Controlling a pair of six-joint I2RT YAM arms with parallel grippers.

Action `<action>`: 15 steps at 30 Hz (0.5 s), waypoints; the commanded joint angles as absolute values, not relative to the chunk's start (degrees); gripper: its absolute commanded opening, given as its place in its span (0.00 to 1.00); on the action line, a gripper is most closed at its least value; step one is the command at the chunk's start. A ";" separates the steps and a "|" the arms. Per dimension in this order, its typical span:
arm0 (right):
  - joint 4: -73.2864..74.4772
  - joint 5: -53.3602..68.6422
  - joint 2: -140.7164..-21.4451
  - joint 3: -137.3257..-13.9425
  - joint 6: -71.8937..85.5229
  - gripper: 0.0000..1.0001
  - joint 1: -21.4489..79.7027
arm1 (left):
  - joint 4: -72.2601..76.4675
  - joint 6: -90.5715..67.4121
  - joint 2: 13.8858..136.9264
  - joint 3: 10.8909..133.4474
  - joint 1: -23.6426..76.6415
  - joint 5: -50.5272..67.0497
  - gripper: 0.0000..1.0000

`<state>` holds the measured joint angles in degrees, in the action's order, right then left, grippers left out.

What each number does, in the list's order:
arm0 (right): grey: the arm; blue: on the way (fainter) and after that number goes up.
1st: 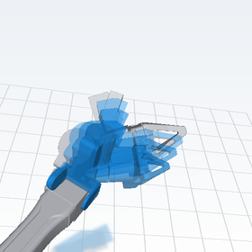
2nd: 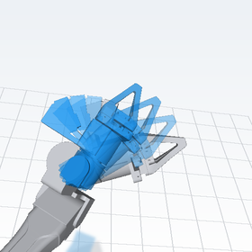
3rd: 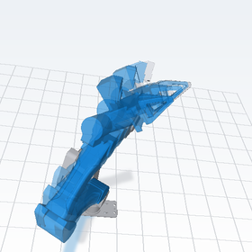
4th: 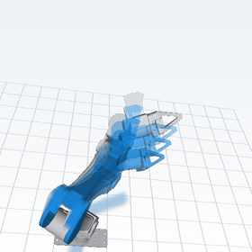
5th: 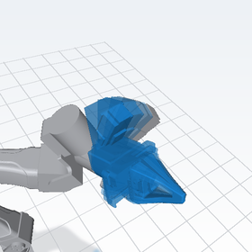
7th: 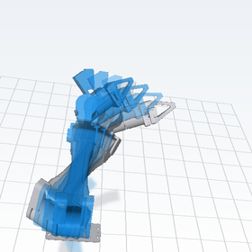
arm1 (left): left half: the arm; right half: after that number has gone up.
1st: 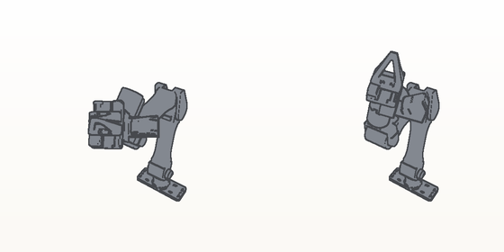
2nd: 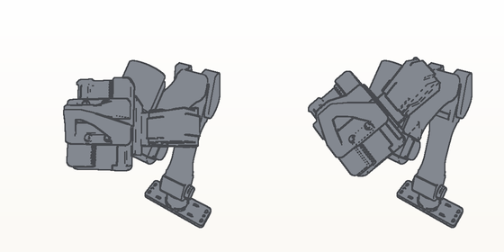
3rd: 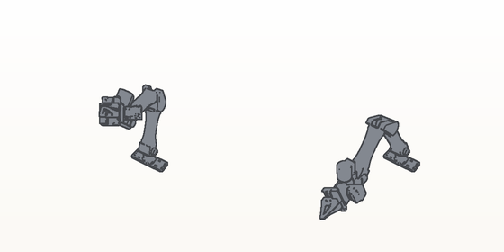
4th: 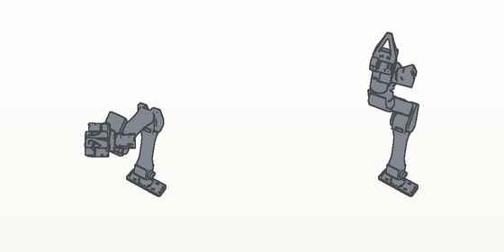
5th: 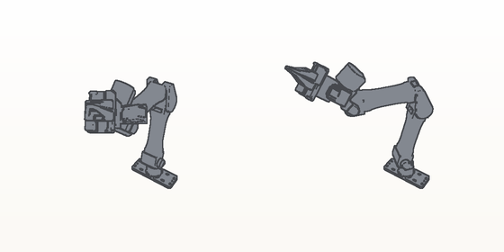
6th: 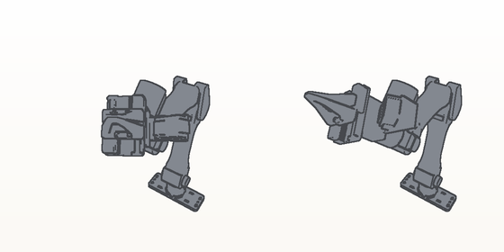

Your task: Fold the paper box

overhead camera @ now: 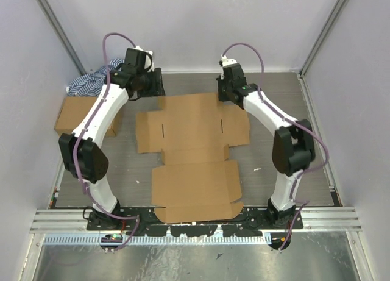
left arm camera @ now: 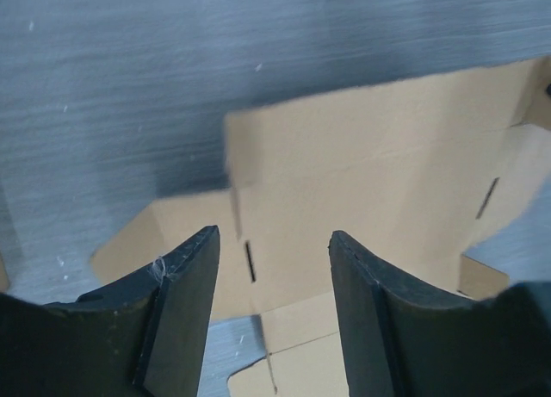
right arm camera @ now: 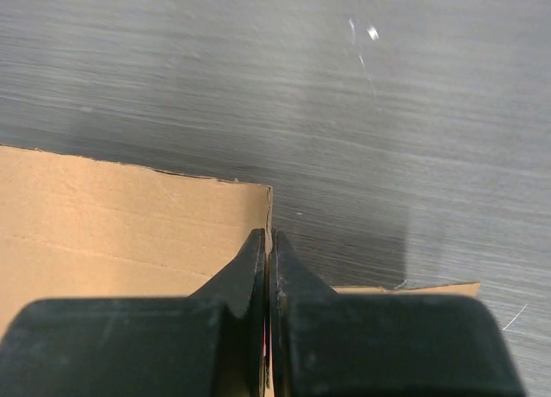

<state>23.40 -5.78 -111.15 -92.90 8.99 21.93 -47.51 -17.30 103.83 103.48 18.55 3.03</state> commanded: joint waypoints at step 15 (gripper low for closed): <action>-8.02 24.83 -76.03 -61.17 -1.63 0.02 23.88 | -29.20 -2.83 89.32 92.70 18.82 40.19 0.70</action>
<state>-4.51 17.85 -79.48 -62.02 0.86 23.53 -30.89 -6.57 90.11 94.70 18.65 25.76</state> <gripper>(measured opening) 0.048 0.701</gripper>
